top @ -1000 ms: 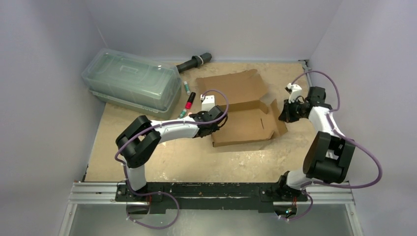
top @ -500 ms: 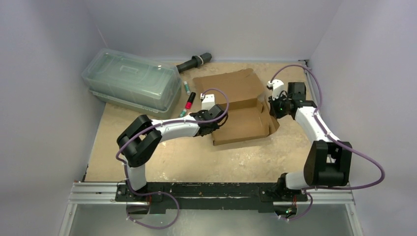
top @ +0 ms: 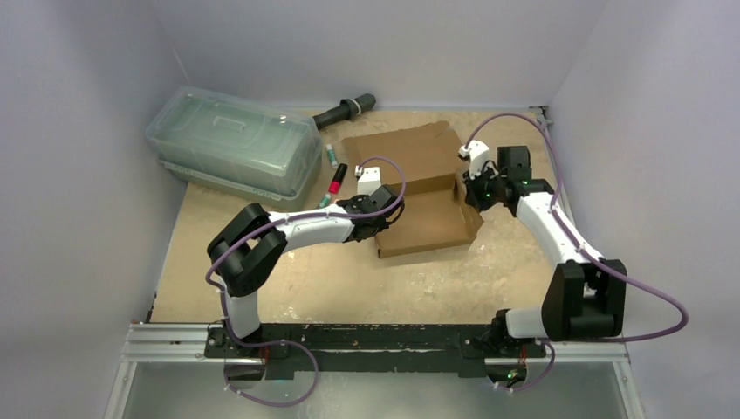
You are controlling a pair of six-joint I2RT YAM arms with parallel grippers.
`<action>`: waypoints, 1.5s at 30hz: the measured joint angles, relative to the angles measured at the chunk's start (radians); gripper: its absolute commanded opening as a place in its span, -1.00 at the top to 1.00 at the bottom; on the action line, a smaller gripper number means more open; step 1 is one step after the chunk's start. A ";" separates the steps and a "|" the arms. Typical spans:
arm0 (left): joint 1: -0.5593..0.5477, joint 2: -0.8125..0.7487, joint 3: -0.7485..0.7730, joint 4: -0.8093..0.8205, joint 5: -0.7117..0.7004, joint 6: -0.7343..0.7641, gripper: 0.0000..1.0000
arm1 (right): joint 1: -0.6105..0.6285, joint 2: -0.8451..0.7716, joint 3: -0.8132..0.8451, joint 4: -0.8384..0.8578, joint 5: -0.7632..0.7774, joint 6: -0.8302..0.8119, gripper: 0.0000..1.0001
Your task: Fold the paper box
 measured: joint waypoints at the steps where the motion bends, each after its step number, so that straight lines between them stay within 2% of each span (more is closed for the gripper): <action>1: 0.000 0.000 0.000 0.000 0.001 0.000 1.00 | 0.024 -0.008 0.000 -0.003 0.006 0.000 1.00; 8: 0.000 0.000 0.000 0.001 0.001 -0.001 1.00 | 0.157 0.002 -0.008 0.006 0.151 0.005 1.00; 10: 0.000 0.000 0.000 0.004 0.003 -0.001 1.00 | 0.176 0.008 -0.008 0.022 0.201 0.009 0.95; 14: 0.000 0.000 0.000 0.013 0.005 -0.003 1.00 | 0.186 0.010 -0.009 0.043 0.267 0.014 0.86; 22: 0.000 0.000 0.000 0.016 0.006 -0.004 1.00 | 0.184 0.008 -0.036 0.074 0.398 0.002 0.86; 30: 0.000 0.000 0.000 0.016 0.008 -0.004 1.00 | 0.193 0.006 -0.047 0.077 0.390 -0.004 0.75; 37: 0.000 0.000 0.000 0.016 0.013 -0.004 1.00 | 0.218 -0.018 -0.061 0.072 0.346 -0.010 0.52; 45: 0.000 0.000 0.000 0.015 0.021 -0.004 1.00 | 0.219 -0.010 -0.061 0.071 0.271 -0.001 0.37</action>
